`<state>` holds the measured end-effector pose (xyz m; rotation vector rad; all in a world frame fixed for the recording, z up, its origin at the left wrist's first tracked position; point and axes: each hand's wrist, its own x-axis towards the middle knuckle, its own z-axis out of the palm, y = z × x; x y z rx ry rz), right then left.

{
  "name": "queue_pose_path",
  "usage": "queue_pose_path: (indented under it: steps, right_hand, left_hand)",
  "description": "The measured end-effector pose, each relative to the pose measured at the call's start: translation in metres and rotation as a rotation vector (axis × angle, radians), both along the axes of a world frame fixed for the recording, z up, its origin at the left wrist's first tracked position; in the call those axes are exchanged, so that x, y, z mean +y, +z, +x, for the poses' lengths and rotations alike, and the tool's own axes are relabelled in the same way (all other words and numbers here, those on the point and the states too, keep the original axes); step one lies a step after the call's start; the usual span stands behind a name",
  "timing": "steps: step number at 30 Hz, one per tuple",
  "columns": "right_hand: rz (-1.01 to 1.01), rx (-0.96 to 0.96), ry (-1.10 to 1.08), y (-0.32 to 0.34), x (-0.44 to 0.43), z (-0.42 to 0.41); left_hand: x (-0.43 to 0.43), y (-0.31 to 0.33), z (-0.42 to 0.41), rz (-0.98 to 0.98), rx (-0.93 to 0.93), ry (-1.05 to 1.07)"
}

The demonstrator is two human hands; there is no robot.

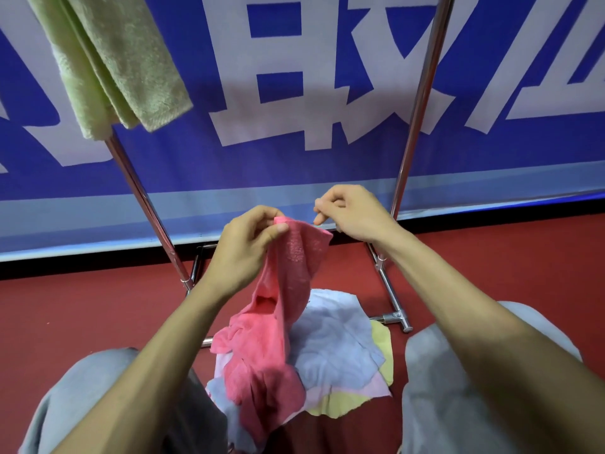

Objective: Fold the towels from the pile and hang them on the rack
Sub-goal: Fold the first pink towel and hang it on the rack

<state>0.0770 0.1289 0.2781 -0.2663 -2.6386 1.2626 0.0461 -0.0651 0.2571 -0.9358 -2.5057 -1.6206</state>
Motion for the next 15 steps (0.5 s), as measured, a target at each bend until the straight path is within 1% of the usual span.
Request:
queue_pose_path:
  steps: [2, 5, 8, 9, 11, 15]
  right_hand:
    - [-0.02, -0.014, 0.107, -0.006, 0.003, -0.002]
    - [-0.027, -0.058, 0.333, -0.007, -0.004, 0.0]
    - [-0.178, -0.174, 0.504, -0.004, -0.014, 0.006]
    - [-0.181, -0.198, 0.544, -0.004, -0.016, 0.008]
    - [-0.073, -0.176, 0.582, -0.008, -0.023, 0.008]
    - [0.253, -0.115, 0.477, -0.018, -0.033, 0.005]
  left_hand:
    - [-0.002, 0.004, 0.0, 0.07, -0.077, -0.068]
    - [-0.007, 0.007, 0.001, 0.166, -0.145, -0.12]
    - [-0.012, 0.01, 0.004, 0.241, -0.19, -0.088]
    - [-0.014, 0.011, 0.004, 0.268, -0.208, -0.067]
    - [-0.018, 0.012, 0.003, 0.317, -0.237, -0.017]
    - [-0.017, 0.014, 0.003, 0.417, -0.286, 0.092]
